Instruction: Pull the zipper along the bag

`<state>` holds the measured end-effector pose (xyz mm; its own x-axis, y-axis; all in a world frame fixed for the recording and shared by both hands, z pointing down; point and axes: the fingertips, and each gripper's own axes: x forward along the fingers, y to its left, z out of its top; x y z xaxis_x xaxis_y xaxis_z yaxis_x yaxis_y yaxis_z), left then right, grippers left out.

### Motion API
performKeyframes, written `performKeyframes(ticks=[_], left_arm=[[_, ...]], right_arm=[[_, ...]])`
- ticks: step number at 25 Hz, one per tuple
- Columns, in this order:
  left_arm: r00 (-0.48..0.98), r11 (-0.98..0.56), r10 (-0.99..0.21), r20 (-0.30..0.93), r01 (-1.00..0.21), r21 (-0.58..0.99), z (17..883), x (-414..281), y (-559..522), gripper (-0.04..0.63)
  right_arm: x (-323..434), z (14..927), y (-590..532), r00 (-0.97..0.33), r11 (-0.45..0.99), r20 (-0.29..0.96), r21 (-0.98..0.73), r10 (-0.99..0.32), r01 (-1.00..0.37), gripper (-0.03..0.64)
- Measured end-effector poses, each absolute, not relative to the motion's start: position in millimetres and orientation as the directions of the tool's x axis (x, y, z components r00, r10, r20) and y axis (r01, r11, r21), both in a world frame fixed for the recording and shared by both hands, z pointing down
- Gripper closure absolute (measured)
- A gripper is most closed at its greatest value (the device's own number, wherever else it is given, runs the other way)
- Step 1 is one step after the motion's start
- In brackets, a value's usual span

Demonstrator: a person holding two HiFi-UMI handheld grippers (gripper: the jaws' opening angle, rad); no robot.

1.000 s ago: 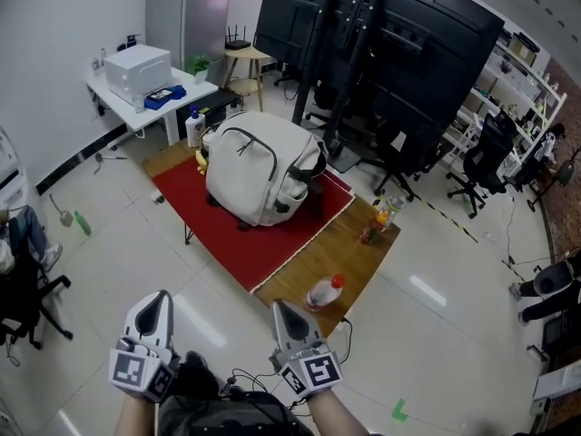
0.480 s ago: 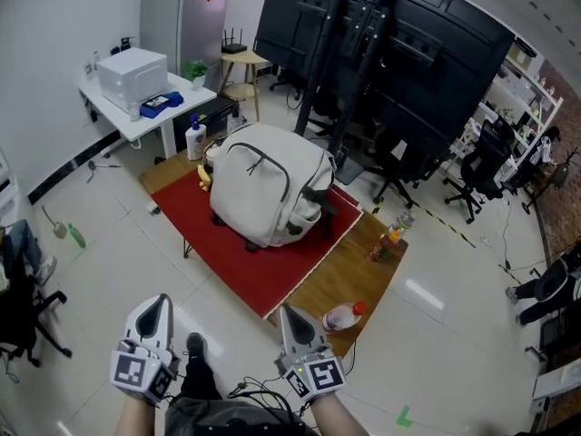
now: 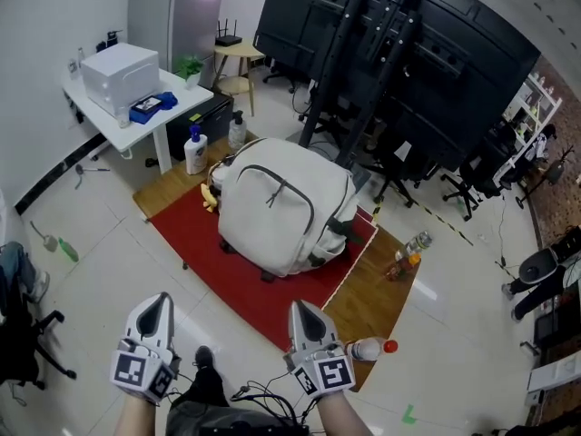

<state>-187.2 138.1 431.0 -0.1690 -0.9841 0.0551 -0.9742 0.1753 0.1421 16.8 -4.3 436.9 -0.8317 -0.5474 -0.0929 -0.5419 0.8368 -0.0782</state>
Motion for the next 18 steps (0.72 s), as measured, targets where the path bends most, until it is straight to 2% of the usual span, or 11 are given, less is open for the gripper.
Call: performKeyframes(ticks=[5, 12, 18], left_arm=[[-0.11, 0.118, -0.993, 0.053, -0.979, 0.165, 425, -237, 101, 0.574], [-0.028, 0.037, -0.998, 0.052, -0.984, 0.174, 426, -299, 61, 0.574], [0.108, -0.095, -0.993, 0.05, -0.972, 0.216, 425, -313, 26, 0.574]], right_arm=[[-27, 426, -41, -0.78, 0.785, -0.098, -0.128, -0.618, -0.606, 0.594], [-80, 415, -70, -0.716, 0.724, -0.106, -0.111, -0.69, -0.681, 0.595], [-97, 409, -85, -0.654, 0.662, -0.105, -0.075, -0.749, -0.746, 0.594]])
